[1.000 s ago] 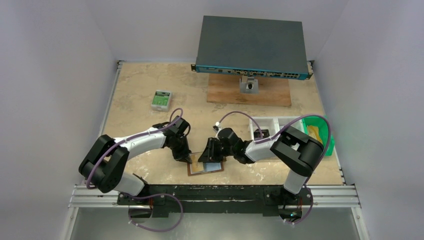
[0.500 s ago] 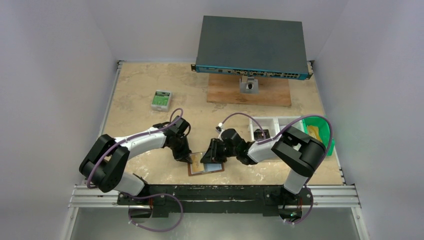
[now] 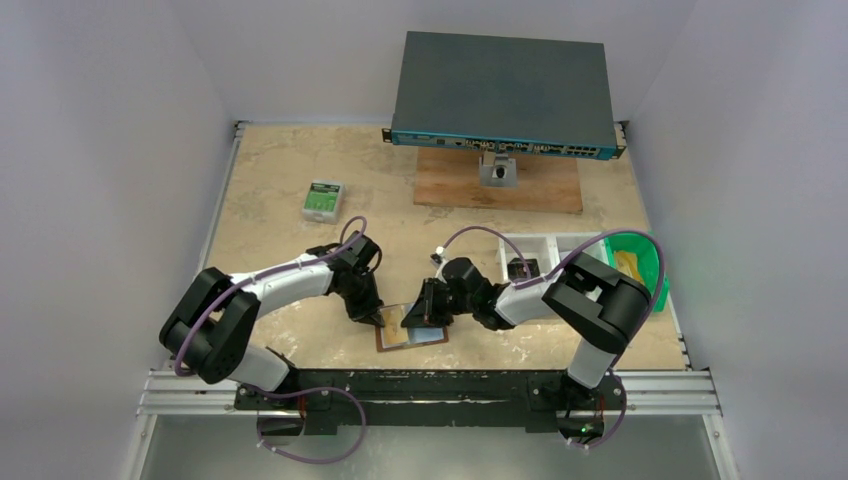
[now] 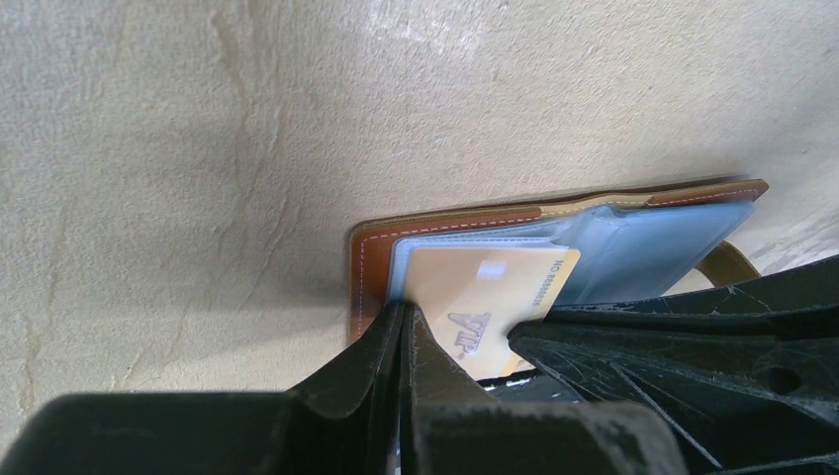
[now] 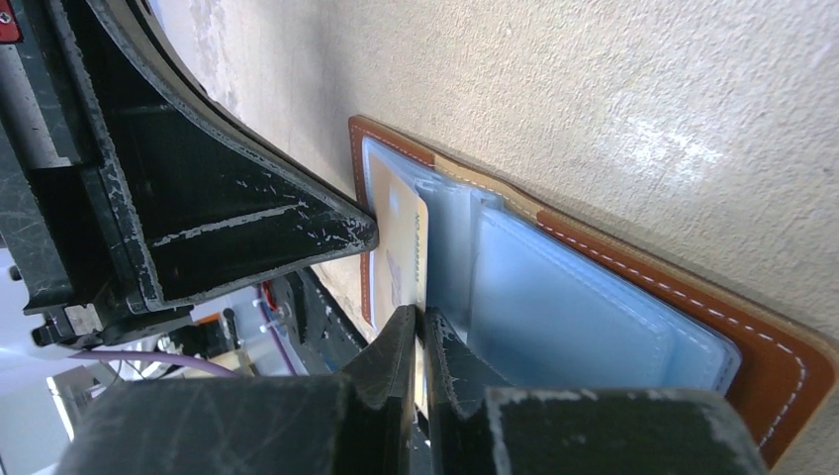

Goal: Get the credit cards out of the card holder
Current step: Remove the credit card from the card holder.

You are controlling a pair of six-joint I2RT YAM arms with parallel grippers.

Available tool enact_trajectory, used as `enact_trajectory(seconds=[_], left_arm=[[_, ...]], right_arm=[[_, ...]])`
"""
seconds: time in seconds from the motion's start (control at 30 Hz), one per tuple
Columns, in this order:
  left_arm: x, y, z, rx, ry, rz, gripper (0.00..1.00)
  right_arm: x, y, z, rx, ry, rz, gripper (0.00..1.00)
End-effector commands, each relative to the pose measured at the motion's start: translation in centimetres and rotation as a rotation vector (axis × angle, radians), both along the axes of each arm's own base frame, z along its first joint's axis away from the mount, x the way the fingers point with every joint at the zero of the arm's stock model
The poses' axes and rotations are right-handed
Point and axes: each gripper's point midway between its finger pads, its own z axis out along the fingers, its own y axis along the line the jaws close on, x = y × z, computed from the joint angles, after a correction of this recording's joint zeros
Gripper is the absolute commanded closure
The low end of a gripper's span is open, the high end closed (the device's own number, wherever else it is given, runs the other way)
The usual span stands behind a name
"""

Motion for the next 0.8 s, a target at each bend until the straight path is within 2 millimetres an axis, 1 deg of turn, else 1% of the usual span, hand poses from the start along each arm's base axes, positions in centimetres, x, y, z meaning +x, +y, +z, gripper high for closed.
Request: enact_trajectory(seconds=[0.0,0.3,0.47,0.77], left_arm=[[-1.0,2.8,-3.0,0.16,0.022,0.004,1.0],[-1.5,3.9,-3.5,0.189,0.03,0.006,1.0],[-1.7,4.2,-3.5,0.196,0.03,0.009,1.0],[-1.5,4.4,-3.6,0.199,0.03,0.013,1.0]], right_arm=[[0.1,0.1,0.5,0.014,-0.012,0.007,1.0],[1.0,-1.7,-0.2,-0.094,-0.05,-0.052,1.0],[1.1,-2.2,-0.4,-0.107,-0.05,-0.062,1.0],[1.3,-2.5,0.0,-0.117,-0.061,-0.071,1.0]])
